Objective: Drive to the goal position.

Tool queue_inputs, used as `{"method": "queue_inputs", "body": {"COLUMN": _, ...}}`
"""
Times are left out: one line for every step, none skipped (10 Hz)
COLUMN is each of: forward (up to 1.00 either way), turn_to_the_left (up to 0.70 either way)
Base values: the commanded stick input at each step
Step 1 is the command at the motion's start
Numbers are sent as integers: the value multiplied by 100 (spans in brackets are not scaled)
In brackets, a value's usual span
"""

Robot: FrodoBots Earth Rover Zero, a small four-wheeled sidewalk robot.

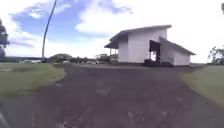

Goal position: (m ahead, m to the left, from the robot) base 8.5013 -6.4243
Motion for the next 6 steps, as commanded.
{"method": "queue_inputs", "body": {"forward": 70, "turn_to_the_left": -35}}
{"method": "queue_inputs", "body": {"forward": 70, "turn_to_the_left": -35}}
{"method": "queue_inputs", "body": {"forward": 70, "turn_to_the_left": -35}}
{"method": "queue_inputs", "body": {"forward": 70, "turn_to_the_left": -35}}
{"method": "queue_inputs", "body": {"forward": 70, "turn_to_the_left": -35}}
{"method": "queue_inputs", "body": {"forward": 70, "turn_to_the_left": -35}}
